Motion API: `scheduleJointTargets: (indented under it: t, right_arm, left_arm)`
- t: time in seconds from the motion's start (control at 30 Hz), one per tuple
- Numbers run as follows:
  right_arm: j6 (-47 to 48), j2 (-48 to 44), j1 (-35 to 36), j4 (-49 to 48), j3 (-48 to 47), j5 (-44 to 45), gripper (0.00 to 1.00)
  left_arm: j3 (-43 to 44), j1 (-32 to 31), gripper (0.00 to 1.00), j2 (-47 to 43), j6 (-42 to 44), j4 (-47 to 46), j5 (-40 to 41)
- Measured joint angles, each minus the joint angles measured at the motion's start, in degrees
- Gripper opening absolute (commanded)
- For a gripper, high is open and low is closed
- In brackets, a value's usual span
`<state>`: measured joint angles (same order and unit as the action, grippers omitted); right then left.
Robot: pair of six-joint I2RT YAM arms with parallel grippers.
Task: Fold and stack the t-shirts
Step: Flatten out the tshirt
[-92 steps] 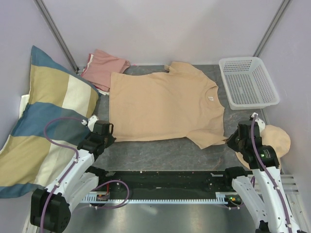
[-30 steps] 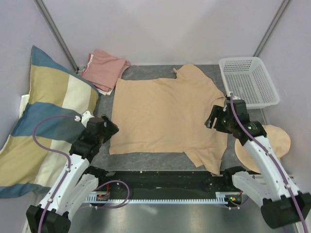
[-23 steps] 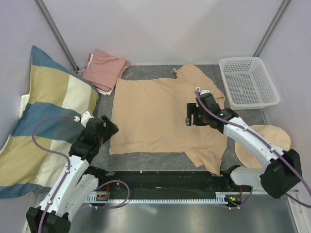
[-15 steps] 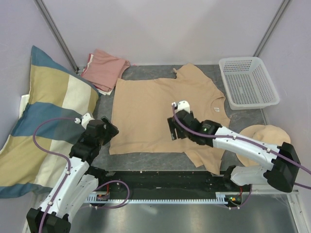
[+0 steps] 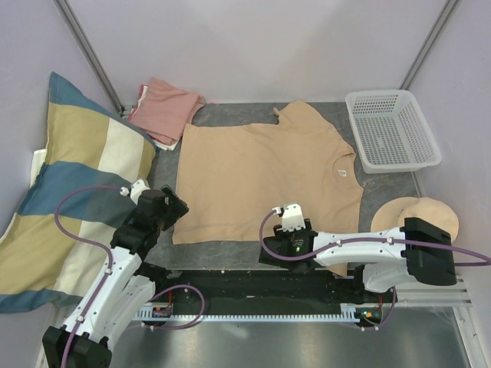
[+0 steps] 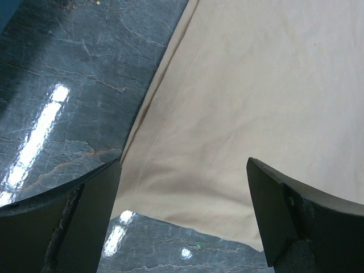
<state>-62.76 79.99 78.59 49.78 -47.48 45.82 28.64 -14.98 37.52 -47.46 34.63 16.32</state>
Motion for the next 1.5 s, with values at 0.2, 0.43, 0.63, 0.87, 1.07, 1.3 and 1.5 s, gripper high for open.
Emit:
scheduleJointTargets:
  t: [0.2, 0.43, 0.63, 0.87, 1.07, 1.3, 1.5]
  right_arm:
    - [-7.2, -2.8, -0.5, 3.0, 5.3, 1.2, 0.6]
    - [-10.1, -5.4, -0.6, 3.4, 8.4, -0.3, 0.6]
    - [-10.1, -5.2, 0.0, 1.7, 8.7, -2.3, 0.6]
    - [-10.2, -2.1, 3.1, 0.1, 8.7, -3.9, 0.6]
    - [-11.5, -0.9, 4.7, 0.1, 8.7, -4.5, 0.6]
    - [-14.2, -1.0, 4.8, 0.2, 9.0, -5.1, 0.59]
    - [-16.9, -1.4, 4.8, 1.1, 10.8, -5.7, 0.58]
  left_arm:
    - [-0.1, 0.0, 1.0, 0.0, 0.0, 0.0, -0.1]
    - [-0.3, 0.0, 1.0, 0.4, 0.0, 0.0, -0.2]
    - [-0.3, 0.0, 1.0, 0.4, 0.0, 0.0, -0.2]
    - [-0.4, 0.0, 1.0, 0.6, 0.0, 0.0, -0.2]
    - [-0.6, 0.0, 1.0, 0.7, 0.0, 0.0, -0.2]
    - [-0.7, 0.0, 1.0, 1.0, 0.0, 0.0, -0.2]
    - [-0.7, 0.0, 1.0, 1.3, 0.0, 0.0, -0.3]
